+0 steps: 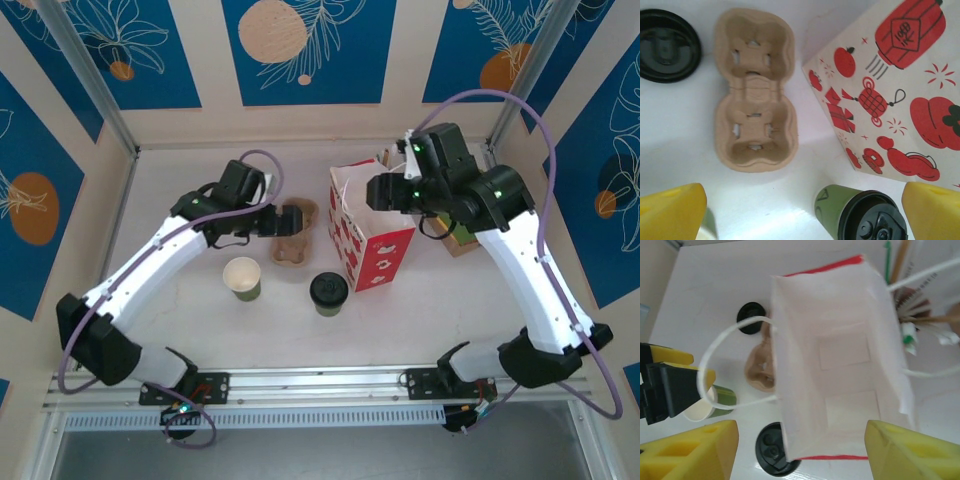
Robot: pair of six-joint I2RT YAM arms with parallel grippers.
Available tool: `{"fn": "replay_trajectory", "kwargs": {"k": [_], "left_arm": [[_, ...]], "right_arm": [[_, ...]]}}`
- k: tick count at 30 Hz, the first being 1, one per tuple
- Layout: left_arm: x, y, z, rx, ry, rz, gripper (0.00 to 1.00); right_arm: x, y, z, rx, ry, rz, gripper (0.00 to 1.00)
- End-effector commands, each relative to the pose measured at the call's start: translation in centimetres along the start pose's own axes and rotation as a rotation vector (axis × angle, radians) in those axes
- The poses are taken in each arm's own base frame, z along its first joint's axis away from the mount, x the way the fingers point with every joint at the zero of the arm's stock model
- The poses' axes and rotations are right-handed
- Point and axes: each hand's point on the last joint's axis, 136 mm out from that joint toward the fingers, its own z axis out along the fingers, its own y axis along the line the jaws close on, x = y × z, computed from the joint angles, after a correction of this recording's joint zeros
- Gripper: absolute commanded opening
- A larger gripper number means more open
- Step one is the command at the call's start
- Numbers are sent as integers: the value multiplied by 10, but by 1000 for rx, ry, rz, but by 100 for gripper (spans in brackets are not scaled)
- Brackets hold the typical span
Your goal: Pack the takeout coffee
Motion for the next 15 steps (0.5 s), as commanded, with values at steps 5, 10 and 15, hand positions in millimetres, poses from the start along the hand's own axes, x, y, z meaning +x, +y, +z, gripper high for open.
{"fn": "replay_trajectory", "kwargs": {"k": [5, 10, 15], "left_arm": [[5, 46, -38, -171, -93, -103, 100], [17, 66, -52, -228, -104, -176, 100], [21, 80, -65, -248, -136, -205, 100]], "right_arm": [[-17, 50, 22, -61, 2, -128, 67], [-15, 78, 39, -98, 20, -209, 67], [-8, 101, 52, -85, 58, -256, 67]]}}
